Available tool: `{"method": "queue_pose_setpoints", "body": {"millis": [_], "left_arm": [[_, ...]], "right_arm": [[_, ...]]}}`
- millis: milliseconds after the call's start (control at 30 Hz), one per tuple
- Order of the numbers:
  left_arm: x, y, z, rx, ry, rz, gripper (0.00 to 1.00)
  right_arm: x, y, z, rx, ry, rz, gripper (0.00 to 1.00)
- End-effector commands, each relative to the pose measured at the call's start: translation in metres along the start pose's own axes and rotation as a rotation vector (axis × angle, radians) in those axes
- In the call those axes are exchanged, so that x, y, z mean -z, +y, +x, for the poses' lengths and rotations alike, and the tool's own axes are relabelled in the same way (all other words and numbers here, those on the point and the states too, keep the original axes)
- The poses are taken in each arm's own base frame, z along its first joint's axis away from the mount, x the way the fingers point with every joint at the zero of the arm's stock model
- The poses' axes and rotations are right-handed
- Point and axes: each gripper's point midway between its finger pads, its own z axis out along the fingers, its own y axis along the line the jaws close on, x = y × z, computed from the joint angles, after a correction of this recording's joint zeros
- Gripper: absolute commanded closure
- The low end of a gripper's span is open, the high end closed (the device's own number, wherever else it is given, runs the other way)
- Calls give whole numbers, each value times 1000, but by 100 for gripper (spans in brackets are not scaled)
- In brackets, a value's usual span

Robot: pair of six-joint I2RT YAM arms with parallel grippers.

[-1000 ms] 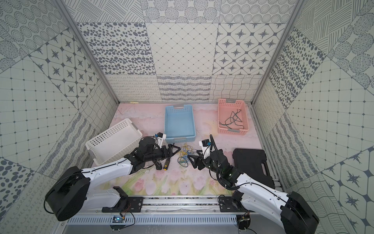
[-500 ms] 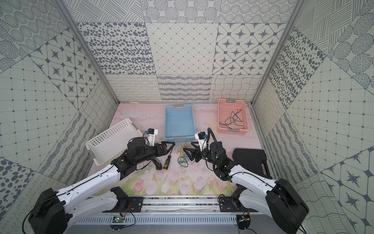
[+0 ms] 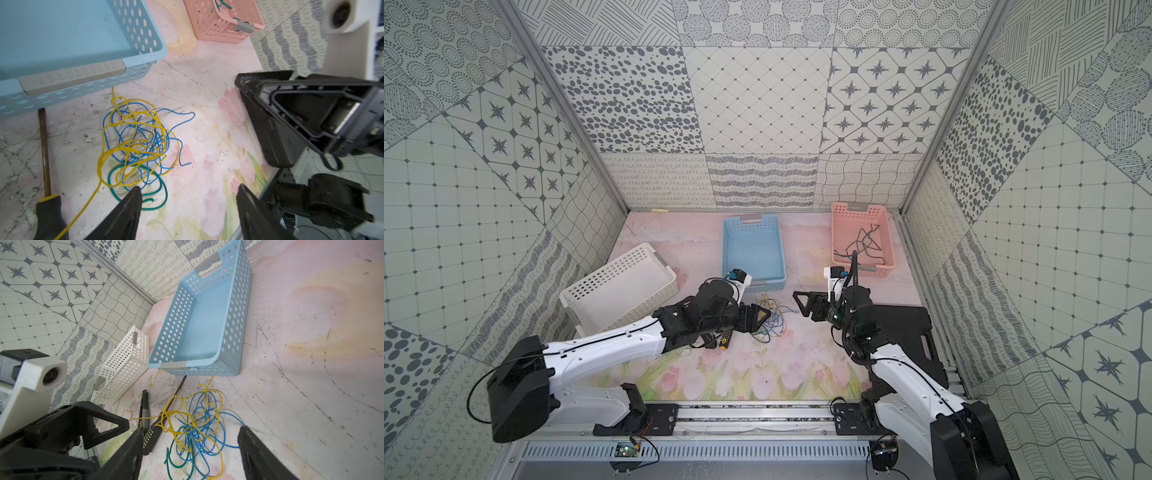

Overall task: Untangle and sort cables by color
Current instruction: Untie the cable.

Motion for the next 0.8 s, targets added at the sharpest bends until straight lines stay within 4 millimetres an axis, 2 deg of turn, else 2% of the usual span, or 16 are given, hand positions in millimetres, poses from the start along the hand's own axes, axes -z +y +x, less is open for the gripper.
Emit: {"method": "queue_pose_setpoints", "body": {"millis": [0, 33, 67, 100, 200, 300, 367, 400, 433, 533, 633, 700, 767], "left_arm": [[-8, 68, 17, -176, 110, -510, 34], [-12, 67, 16, -192, 116, -531, 35], [-17, 64, 14, -207, 120, -529, 42], [-22, 59, 13, -216, 125, -525, 43], [-37, 49, 9, -263, 131, -542, 43], [-51, 53, 4, -337, 148, -616, 46], [-55, 62, 0, -400, 166, -700, 71], [-54, 68, -3, -420, 166, -751, 79], [-53, 72, -5, -438, 169, -783, 80], [-53, 72, -7, -464, 173, -794, 100], [-44, 57, -16, -431, 121, -719, 100], [-37, 36, -22, -399, 58, -581, 100], [-26, 5, -30, -351, -21, -375, 100]], "right_arm": [[11, 3, -11, 21, 9, -41, 26], [15, -1, -14, 14, -4, -39, 26], [18, -4, -15, 6, -14, -38, 26], [20, -6, -15, -2, -29, -43, 26], [24, -7, -8, -11, -28, -58, 26], [28, -5, -9, 3, -45, -57, 26], [30, -2, -9, 8, -49, -67, 26], [31, -1, -8, 7, -48, -73, 26], [30, 0, -7, 4, -46, -81, 26], [29, 3, -6, 0, -37, -108, 27], [25, 6, -3, -3, -23, -136, 27], [23, 10, 0, 9, -10, -156, 27], [19, 19, 4, 42, 9, -184, 26]]}}
